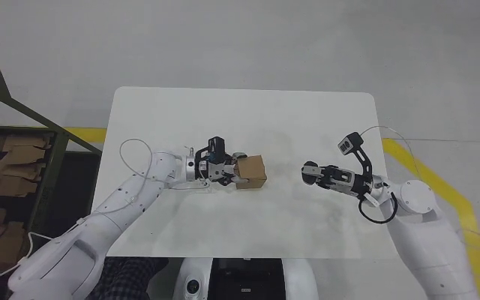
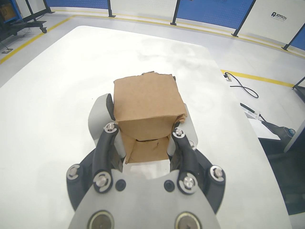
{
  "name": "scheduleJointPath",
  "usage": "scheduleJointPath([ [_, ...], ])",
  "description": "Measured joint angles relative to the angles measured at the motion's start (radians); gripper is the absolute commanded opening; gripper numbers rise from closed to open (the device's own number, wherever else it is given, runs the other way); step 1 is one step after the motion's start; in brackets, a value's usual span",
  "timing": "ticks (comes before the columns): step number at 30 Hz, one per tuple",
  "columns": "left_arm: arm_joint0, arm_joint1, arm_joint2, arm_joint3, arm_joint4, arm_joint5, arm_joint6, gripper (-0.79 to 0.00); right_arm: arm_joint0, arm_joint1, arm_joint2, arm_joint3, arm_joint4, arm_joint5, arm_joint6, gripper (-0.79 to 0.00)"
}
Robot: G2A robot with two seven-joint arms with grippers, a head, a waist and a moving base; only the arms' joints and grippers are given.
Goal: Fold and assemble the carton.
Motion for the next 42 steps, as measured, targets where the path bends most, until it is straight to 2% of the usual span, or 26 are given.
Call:
scheduleJointPath([
  [2, 0.003, -0.001, -0.002, 0.009, 0.005, 0.002, -0.002, 0.000, 0.005, -0.001, -0.007, 0.006, 0.001, 0.000, 0.001, -0.785],
  [13, 0.013, 0.006, -0.043, 0.009, 0.024, 0.014, -0.008, 0.000, 0.032, -0.006, -0.035, 0.042, 0.006, -0.004, 0.005, -0.785],
  [15, 0.017, 0.012, -0.062, 0.001, 0.027, 0.030, -0.010, 0.000, 0.048, -0.008, -0.044, 0.062, 0.005, -0.003, 0.001, -0.760],
  [21, 0.034, 0.032, -0.145, -0.019, -0.023, 0.045, 0.019, 0.000, 0.108, -0.017, -0.065, 0.143, -0.015, -0.018, -0.043, -0.757],
  [27, 0.056, 0.051, -0.250, -0.022, -0.122, 0.082, 0.034, 0.000, 0.176, -0.025, -0.073, 0.251, -0.044, -0.058, -0.114, -0.683],
  [31, 0.060, 0.055, -0.306, -0.001, -0.227, 0.095, -0.022, 0.000, 0.215, -0.027, -0.062, 0.320, -0.091, -0.095, -0.185, -0.606],
  [39, 0.075, 0.060, -0.399, -0.017, -0.464, 0.166, -0.229, 0.000, 0.243, -0.021, 0.003, 0.396, -0.173, -0.198, -0.333, -0.582],
  [42, 0.096, 0.065, -0.437, -0.043, -0.532, 0.191, -0.285, 0.000, 0.227, -0.016, 0.038, 0.391, -0.241, -0.233, -0.429, -0.502],
])
